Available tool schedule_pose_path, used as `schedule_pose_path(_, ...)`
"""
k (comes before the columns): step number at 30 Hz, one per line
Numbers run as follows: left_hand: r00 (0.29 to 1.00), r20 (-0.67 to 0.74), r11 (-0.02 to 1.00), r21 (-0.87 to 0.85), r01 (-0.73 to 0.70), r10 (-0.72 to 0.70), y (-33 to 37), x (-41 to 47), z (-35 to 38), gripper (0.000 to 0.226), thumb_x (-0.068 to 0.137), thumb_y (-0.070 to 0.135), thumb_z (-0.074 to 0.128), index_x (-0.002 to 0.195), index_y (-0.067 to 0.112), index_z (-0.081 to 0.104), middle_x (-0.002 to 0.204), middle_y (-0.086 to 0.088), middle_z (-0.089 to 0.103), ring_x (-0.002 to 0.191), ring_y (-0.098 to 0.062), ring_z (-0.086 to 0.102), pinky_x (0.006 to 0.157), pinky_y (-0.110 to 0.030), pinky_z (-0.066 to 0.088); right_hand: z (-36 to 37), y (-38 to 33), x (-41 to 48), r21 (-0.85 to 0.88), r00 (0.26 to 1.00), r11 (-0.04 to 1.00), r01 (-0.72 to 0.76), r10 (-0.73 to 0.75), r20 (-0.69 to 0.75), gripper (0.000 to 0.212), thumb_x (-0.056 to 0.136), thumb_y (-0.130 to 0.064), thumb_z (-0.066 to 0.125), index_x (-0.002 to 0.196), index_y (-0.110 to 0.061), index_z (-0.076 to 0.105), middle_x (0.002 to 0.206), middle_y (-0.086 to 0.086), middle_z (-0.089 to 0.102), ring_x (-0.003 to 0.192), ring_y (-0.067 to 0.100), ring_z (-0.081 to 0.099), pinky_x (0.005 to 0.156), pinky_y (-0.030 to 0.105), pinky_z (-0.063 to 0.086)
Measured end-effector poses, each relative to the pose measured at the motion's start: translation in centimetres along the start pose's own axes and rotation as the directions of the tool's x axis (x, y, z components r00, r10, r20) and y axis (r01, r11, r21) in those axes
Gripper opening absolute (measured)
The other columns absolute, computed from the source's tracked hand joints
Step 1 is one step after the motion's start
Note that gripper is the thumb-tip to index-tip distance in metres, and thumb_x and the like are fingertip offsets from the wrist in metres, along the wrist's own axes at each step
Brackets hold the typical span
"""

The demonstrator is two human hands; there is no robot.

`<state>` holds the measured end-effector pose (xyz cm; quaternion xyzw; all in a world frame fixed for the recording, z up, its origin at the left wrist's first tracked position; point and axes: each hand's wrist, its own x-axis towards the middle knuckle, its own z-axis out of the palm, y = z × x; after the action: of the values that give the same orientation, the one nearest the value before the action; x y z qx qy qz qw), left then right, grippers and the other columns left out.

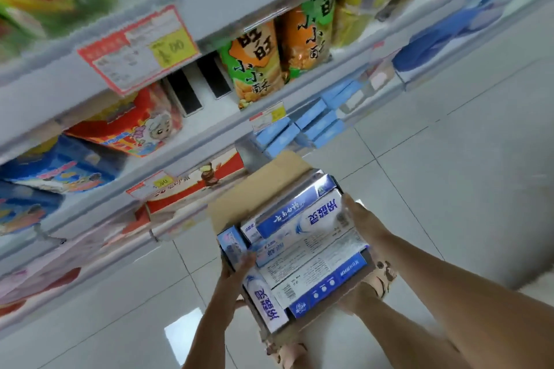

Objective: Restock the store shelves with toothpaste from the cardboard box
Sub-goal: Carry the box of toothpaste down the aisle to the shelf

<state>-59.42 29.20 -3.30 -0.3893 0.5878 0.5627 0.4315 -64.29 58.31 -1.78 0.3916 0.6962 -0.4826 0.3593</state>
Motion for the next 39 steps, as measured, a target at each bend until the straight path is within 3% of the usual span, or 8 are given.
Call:
schedule_pose_path(4, 0.996, 0.006, 0.996, -0.001, 0.087, -0.087, -0.1, 0.5, 3.5, 0.107, 0.042, 0.062, 0.085, 0.134, 0.026, 0.044, 0.11, -0.006, 0.07, 0.091, -0.028, 0.07, 0.06, -0.038, 0.057, -3.1, 1.6, 0.6, -0.192, 0.998, 0.981, 0.027, -0.037, -0.05, 0.069, 0.086, -0.076, 0.021, 0.127, -0.028, 0.049, 0.114, 0.003, 0.065, 0.092, 0.022, 0.063, 0.078, 0.032, 0.049)
schedule_pose_path(8, 0.994, 0.005, 0.994, 0.029, 0.104, -0.105, 0.0, 0.7, 5.5, 0.081, 0.061, 0.044, 0.075, 0.133, 0.023, 0.044, 0.104, -0.009, 0.071, 0.083, -0.026, 0.071, 0.051, -0.033, 0.055, -5.1, 4.0, 0.8, -0.173, 0.999, 0.985, -0.017, 0.011, -0.035, 0.086, 0.064, -0.094, 0.018, 0.119, -0.036, 0.047, 0.094, -0.008, 0.07, 0.077, 0.013, 0.069, 0.07, 0.033, 0.054)
schedule_pose_path(10, 0.996, -0.005, 0.995, 0.032, 0.091, -0.091, 0.2, 0.8, 6.1, 0.077, 0.065, 0.042, 0.079, 0.131, 0.023, 0.044, 0.102, -0.009, 0.07, 0.082, -0.026, 0.071, 0.052, -0.034, 0.055, -5.6, 4.8, 0.7, -0.15, 0.999, 0.988, -0.031, 0.026, -0.034, 0.078, 0.061, -0.095, 0.016, 0.111, -0.042, 0.043, 0.086, -0.01, 0.07, 0.074, 0.013, 0.07, 0.076, 0.039, 0.056)
schedule_pose_path(15, 0.999, -0.02, 0.997, 0.063, 0.045, -0.044, 0.7, 1.2, 7.4, 0.041, 0.087, 0.025, 0.065, 0.123, 0.02, 0.046, 0.09, -0.007, 0.07, 0.074, -0.024, 0.069, 0.052, -0.035, 0.055, -6.1, 6.4, 1.4, -0.06, 0.999, 0.998, -0.026, 0.023, -0.045, 0.083, 0.061, -0.097, 0.019, 0.118, -0.042, 0.043, 0.093, -0.01, 0.07, 0.079, 0.015, 0.07, 0.084, 0.045, 0.055)
schedule_pose_path(20, 0.998, 0.055, 0.997, 0.071, 0.002, -0.006, 1.0, 1.3, 8.9, 0.05, 0.082, 0.029, 0.069, 0.126, 0.022, 0.047, 0.098, -0.008, 0.074, 0.084, -0.029, 0.072, 0.063, -0.043, 0.057, -7.7, 5.7, 1.6, -0.029, 0.996, 0.999, -0.031, 0.029, -0.089, 0.063, 0.084, -0.076, 0.026, 0.125, -0.032, 0.044, 0.092, -0.006, 0.068, 0.084, 0.019, 0.068, 0.081, 0.038, 0.053)
schedule_pose_path(29, 0.994, 0.109, 0.99, 0.136, -0.026, 0.012, 2.8, 2.2, 16.9, 0.076, 0.06, 0.051, 0.077, 0.126, 0.022, 0.053, 0.102, -0.009, 0.073, 0.091, -0.031, 0.07, 0.073, -0.048, 0.058, -15.8, 7.6, 3.8, 0.024, 0.989, 0.999, -0.029, 0.032, -0.142, 0.093, 0.061, -0.095, 0.019, 0.117, -0.032, 0.056, 0.103, -0.001, 0.069, 0.093, 0.023, 0.065, 0.089, 0.044, 0.05)
schedule_pose_path(33, 0.995, 0.102, 0.992, 0.123, -0.034, 0.022, 3.5, 2.5, 22.4, 0.07, 0.064, 0.048, 0.069, 0.125, 0.02, 0.052, 0.1, -0.012, 0.073, 0.09, -0.034, 0.069, 0.073, -0.049, 0.057, -20.9, 7.7, 4.5, 0.044, 0.982, 0.998, -0.04, 0.048, -0.184, 0.086, 0.072, -0.08, 0.016, 0.117, -0.02, 0.058, 0.11, 0.01, 0.066, 0.096, 0.027, 0.062, 0.085, 0.039, 0.047)
schedule_pose_path(39, 0.994, 0.108, 0.988, 0.155, -0.011, -0.006, 5.6, 3.3, 32.4, 0.076, 0.064, 0.058, 0.073, 0.126, 0.018, 0.054, 0.105, -0.013, 0.071, 0.095, -0.035, 0.068, 0.068, -0.044, 0.057, -27.8, 12.5, 5.2, 0.416, 0.79, 0.907, -0.071, 0.306, -0.532, 0.078, 0.085, -0.067, 0.046, 0.144, -0.018, 0.033, 0.144, 0.014, 0.038, 0.126, 0.035, 0.045, 0.104, 0.051, 0.039)
